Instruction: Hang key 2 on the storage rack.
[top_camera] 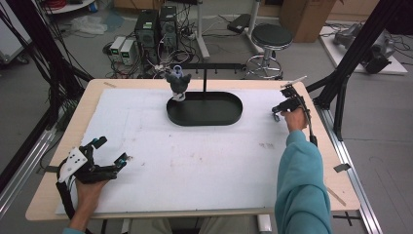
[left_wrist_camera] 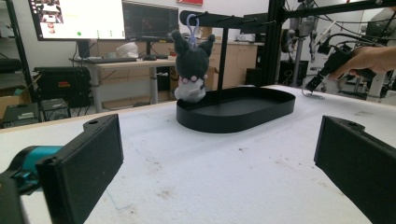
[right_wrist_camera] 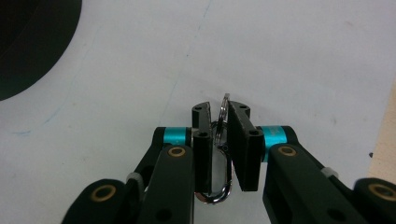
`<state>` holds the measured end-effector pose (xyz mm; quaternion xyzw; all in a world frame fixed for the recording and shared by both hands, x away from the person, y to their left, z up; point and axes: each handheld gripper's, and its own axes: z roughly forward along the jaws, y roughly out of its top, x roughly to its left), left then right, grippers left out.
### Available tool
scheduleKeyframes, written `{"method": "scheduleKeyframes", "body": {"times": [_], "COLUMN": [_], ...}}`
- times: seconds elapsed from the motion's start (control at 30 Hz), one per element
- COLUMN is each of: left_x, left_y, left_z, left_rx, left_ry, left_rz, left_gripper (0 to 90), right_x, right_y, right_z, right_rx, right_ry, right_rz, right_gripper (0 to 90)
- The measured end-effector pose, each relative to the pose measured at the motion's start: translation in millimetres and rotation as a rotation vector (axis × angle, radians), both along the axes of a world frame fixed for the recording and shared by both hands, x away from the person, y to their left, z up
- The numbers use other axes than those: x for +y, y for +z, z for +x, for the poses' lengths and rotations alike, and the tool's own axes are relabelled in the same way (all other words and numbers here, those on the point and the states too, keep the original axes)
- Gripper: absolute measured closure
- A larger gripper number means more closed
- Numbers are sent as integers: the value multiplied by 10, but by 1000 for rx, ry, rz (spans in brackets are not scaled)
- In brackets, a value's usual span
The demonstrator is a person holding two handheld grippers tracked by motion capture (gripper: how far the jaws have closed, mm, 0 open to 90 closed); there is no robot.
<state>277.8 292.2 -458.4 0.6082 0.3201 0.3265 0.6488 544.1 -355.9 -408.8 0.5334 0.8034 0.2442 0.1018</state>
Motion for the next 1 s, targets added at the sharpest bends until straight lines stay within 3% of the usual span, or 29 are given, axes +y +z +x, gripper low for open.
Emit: {"method": "scheduleKeyframes", "body": {"times": [0.37,0.53,0.63,0.83,1.0], "left_x": [0,0,1,1,3], "left_y": [0,0,0,0,0], "left_z": [0,1,0,1,2], "left_rx": [0,-1,0,0,0], "left_ry": [0,-1,-1,-1,-1], "left_rz": [0,0,0,0,0], "left_gripper": [17,17,17,17,17], "right_x": [8,0,13,9,19], "right_y": [-5,-7,5,57,214], "right_z": [4,5,-1,-16,-81], "right_rx": [-5,4,0,-28,-87], "right_ry": [3,2,9,23,47], "right_rz": [-21,-2,-24,-13,22], "right_gripper": [872,881,885,887,887]}}
